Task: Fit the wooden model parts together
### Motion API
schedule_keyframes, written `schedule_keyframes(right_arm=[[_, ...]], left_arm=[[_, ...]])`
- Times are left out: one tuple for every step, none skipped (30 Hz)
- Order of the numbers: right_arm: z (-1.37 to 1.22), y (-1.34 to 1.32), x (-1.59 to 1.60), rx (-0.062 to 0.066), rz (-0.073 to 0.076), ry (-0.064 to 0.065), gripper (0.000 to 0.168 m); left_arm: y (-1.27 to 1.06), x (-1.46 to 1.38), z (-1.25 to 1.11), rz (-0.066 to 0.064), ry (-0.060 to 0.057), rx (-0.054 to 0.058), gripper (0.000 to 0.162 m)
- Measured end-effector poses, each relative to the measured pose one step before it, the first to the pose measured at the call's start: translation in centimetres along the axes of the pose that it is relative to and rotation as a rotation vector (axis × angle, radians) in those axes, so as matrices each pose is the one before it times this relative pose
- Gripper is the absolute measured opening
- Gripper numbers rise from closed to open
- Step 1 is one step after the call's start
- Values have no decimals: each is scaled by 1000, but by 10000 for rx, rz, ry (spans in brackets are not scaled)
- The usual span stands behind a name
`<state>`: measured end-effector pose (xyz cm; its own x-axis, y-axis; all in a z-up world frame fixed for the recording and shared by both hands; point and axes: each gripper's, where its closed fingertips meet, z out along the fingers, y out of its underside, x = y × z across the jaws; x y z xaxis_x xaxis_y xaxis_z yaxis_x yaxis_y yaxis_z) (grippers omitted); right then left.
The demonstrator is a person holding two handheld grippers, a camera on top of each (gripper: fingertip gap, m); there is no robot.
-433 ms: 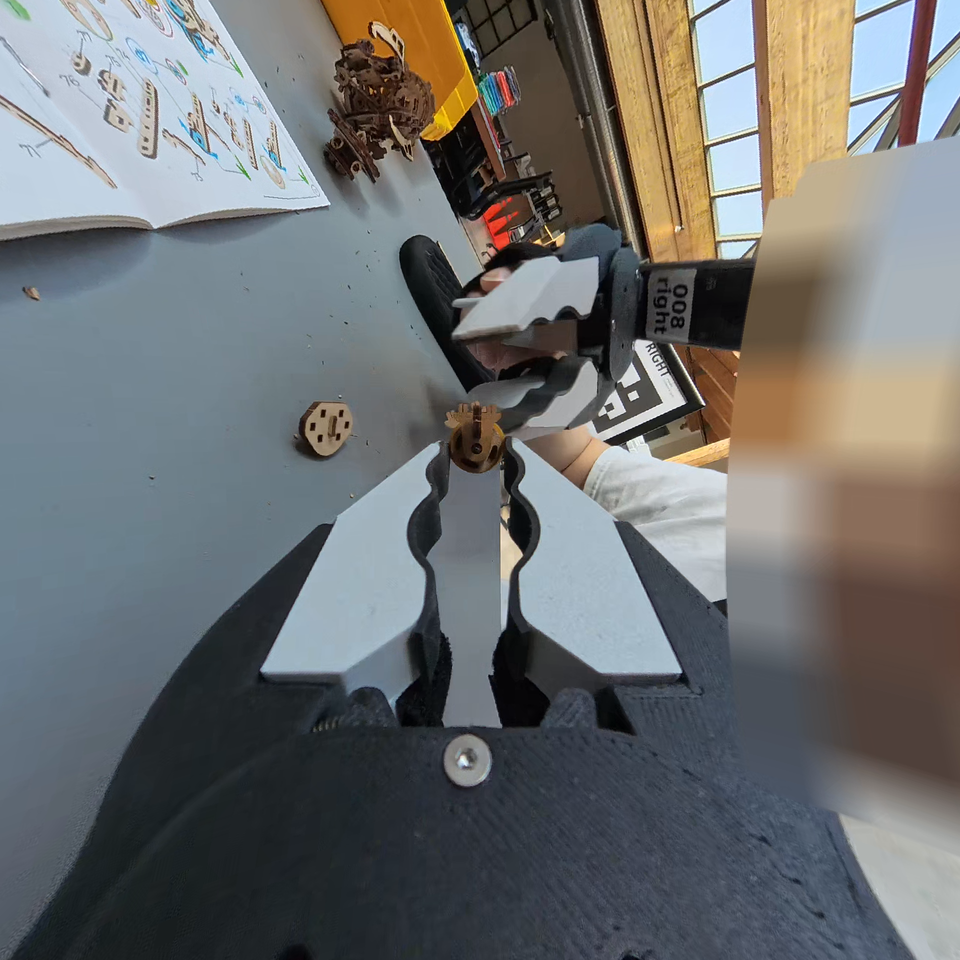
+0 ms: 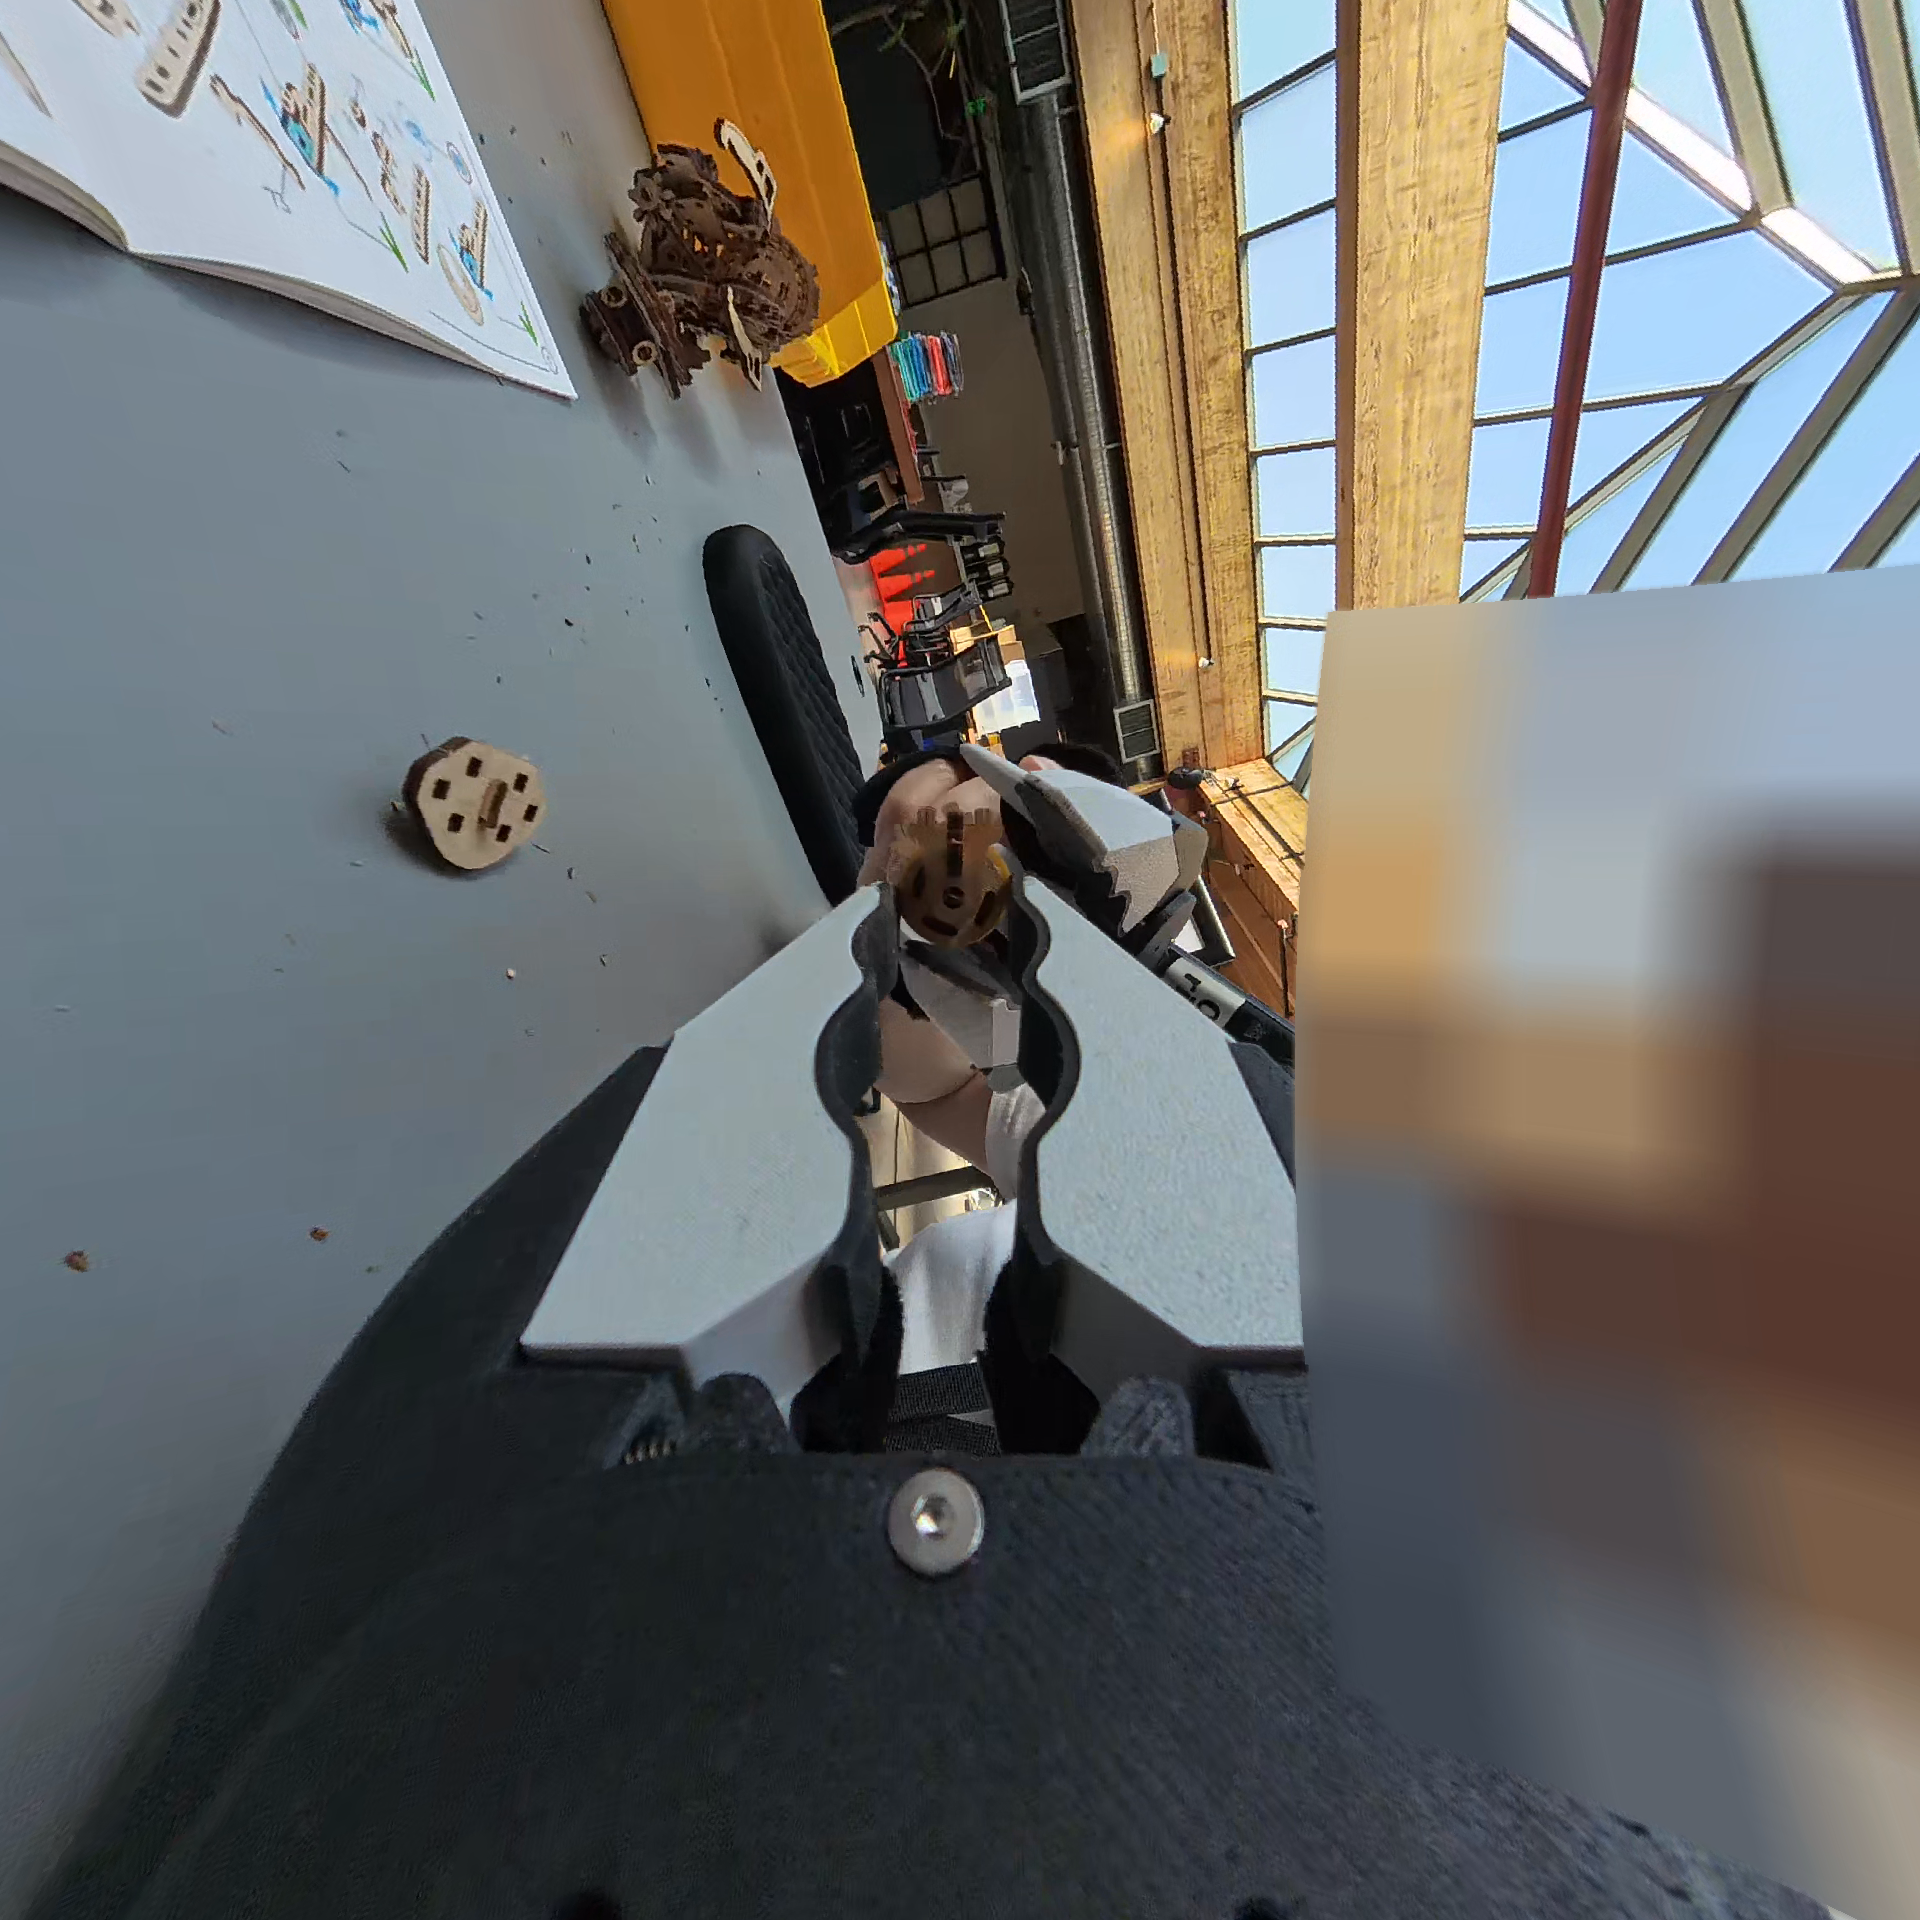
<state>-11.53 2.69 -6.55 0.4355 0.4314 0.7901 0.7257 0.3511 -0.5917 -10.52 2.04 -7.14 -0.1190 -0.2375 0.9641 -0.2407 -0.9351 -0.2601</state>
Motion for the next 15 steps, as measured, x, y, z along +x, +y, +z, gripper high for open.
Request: schedule_keyframes(right_arm=[[-13,-19,446,-55,359,232,35],[-16,47,305,-101,581,120,35],[-85,15,298,-25,710,89,35],[-186,22,671,-3,878,273,34],[-181,-205,456,130,1074,75,34],[-107,-440,171,227,1214,-74,34],[-7,-493,-200,209,936,-206,38],[130,-389,3,138,561,79,38],[205,-200,40,35,188,204,38],[235,-66,82,-37,60,241,38],[227,-146,-71,6,80,97,38],[192,-281,-213,79,133,-17,37],[167,-256,-176,52,134,-31,36],[146,-152,-22,0,74,59,35],[105,-92,153,-20,18,158,34]], left_arm=[[-530,277,-131,156,69,361,18],[-685,538,-191,199,214,457,18],[-537,304,-218,203,20,349,19],[-429,300,-199,369,-32,314,19],[-444,405,-194,543,-8,399,18],[-347,122,-179,529,-197,420,18],[-329,318,-100,464,-57,462,18],[-448,893,-10,329,350,556,18],[-383,797,26,161,315,521,18],[-152,309,60,141,27,350,19],[-20,222,81,236,5,260,18],[77,110,81,279,-22,210,18],[186,13,74,182,-57,156,18],[80,303,72,16,169,205,18],[2,443,62,-113,294,215,18]])
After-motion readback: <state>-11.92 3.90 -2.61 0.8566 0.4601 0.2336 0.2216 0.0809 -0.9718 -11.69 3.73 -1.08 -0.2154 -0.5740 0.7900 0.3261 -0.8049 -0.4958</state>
